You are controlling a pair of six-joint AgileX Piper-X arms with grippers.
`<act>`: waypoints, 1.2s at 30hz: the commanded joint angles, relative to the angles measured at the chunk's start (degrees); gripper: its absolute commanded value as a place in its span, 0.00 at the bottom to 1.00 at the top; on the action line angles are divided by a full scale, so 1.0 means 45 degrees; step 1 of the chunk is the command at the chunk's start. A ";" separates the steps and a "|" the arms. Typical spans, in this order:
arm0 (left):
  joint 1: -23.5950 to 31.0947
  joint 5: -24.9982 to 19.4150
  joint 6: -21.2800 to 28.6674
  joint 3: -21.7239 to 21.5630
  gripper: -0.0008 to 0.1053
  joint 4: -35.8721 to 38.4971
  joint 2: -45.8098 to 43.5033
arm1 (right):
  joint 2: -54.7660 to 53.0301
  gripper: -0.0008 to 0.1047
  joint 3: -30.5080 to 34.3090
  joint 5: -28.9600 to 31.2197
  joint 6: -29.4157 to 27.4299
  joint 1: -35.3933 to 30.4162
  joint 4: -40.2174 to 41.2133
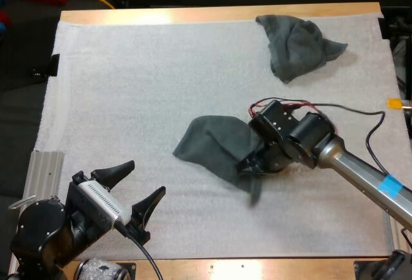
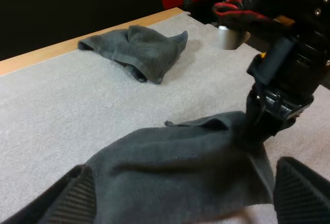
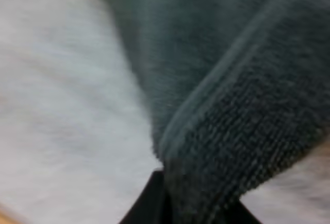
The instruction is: Pick towel from pile, fold and stack
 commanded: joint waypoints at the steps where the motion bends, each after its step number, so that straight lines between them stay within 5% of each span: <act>1: -0.0066 0.0089 -0.0104 -0.0091 0.66 -0.0031 0.0027 | -0.0123 0.33 -0.0059 0.0750 -0.0122 0.0004 0.0451; 4: -0.0066 0.0089 -0.0104 -0.0091 0.66 -0.0031 0.0027 | -0.0364 0.62 -0.0059 0.1803 -0.0122 0.0004 0.0927; 6: -0.0066 0.0089 -0.0104 -0.0091 0.66 -0.0031 0.0027 | -0.0645 0.68 -0.0059 0.1956 -0.0122 0.0004 0.1103; 26: -0.0066 0.0089 -0.0104 -0.0091 0.66 -0.0031 0.0027 | -0.5022 0.68 0.0020 0.1895 0.0665 0.0010 0.3350; 36: -0.0066 0.0089 -0.0104 -0.0091 0.66 -0.0031 0.0027 | -0.6218 0.68 0.3173 0.1916 0.0094 0.0010 0.0581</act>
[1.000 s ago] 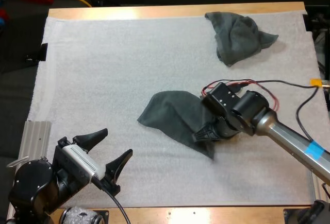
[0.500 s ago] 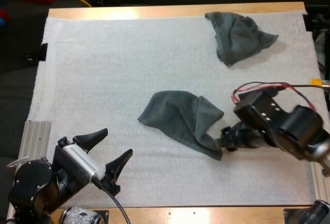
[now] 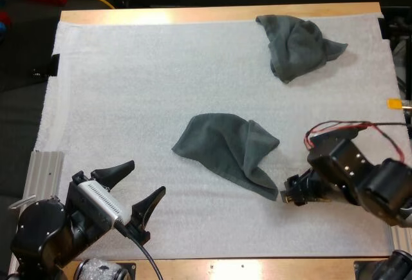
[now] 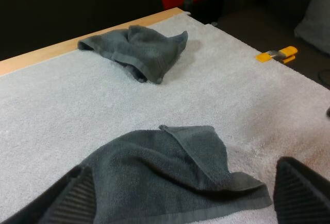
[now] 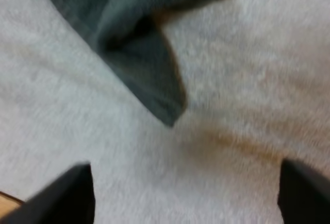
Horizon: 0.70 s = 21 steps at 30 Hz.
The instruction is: Pick towel from pile, fold and stack
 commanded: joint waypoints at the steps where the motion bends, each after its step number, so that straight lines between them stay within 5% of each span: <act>1: -0.0066 0.0089 -0.0104 -0.0091 0.66 -0.0031 0.0027 | -0.0087 0.68 0.0354 0.0017 -0.0139 0.0010 -0.0711; 21: -0.0066 0.0017 -0.0104 -0.0091 0.66 0.1614 0.0027 | 0.0794 0.68 0.4669 -0.1973 0.1998 0.0010 -0.7069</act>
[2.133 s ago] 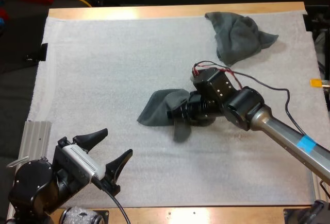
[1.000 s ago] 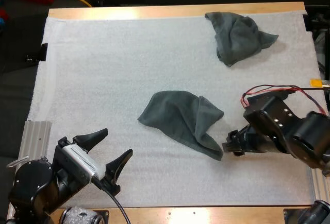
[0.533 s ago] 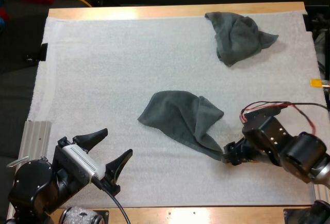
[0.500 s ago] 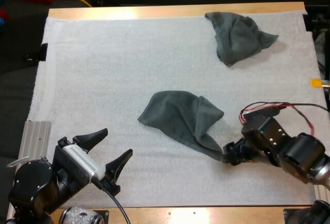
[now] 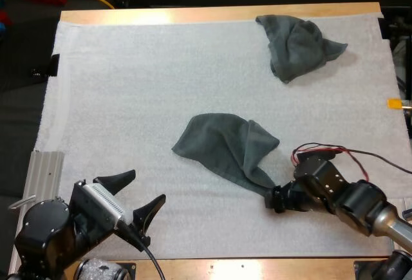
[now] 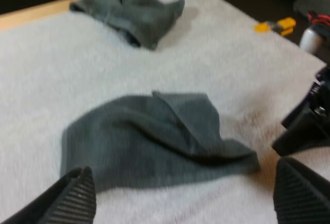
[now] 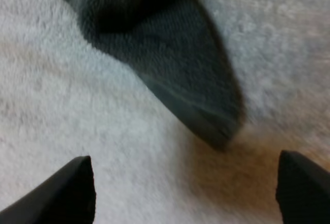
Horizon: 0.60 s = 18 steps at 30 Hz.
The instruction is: Pick towel from pile, fold and stack
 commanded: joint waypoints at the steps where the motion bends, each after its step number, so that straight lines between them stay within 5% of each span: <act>1: -0.0066 -0.0125 -0.0104 -0.0091 0.66 0.0250 0.0027 | 0.0192 0.68 0.0092 -0.0256 0.0283 0.0010 -0.0615; 18: -0.0066 -0.0790 -0.0104 -0.0091 0.66 0.1542 0.0057 | 0.3018 0.67 0.0684 -0.0133 0.0957 0.0010 -0.3245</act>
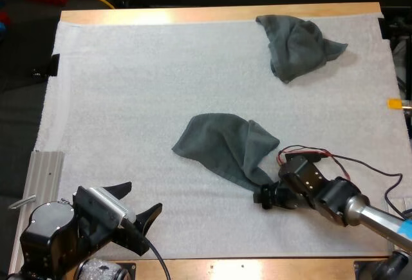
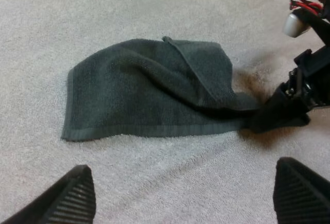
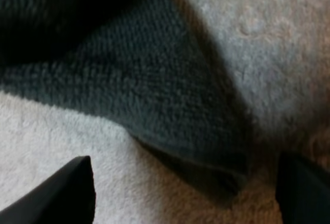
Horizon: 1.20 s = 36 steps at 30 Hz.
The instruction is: Pick towel from pile, fold and stack
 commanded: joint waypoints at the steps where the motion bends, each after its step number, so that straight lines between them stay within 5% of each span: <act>1: -0.0066 -0.0125 -0.0104 -0.0091 0.66 -0.0021 0.0057 | 0.0186 0.64 -0.0028 0.0000 0.0138 0.0010 -0.0229; 11: -0.0066 -0.0125 -0.0077 -0.0091 0.66 -0.0021 0.0057 | 0.0784 0.35 -0.0028 0.0146 0.0531 0.0010 -0.0733; 18: -0.0066 -0.0125 0.0048 -0.0091 0.66 -0.0021 0.0057 | 0.0769 0.02 -0.0028 0.0177 0.0553 0.0010 -0.0776; 24: -0.0066 -0.0329 0.0076 -0.0079 0.66 -0.0160 0.0119 | 0.0335 0.01 -0.0028 -0.0037 0.0626 0.0010 -0.0389; 36: -0.0066 -0.0793 0.0186 -0.0068 0.66 -0.0340 0.2819 | -0.1406 0.01 -0.0028 -0.1482 0.0204 0.0010 0.3477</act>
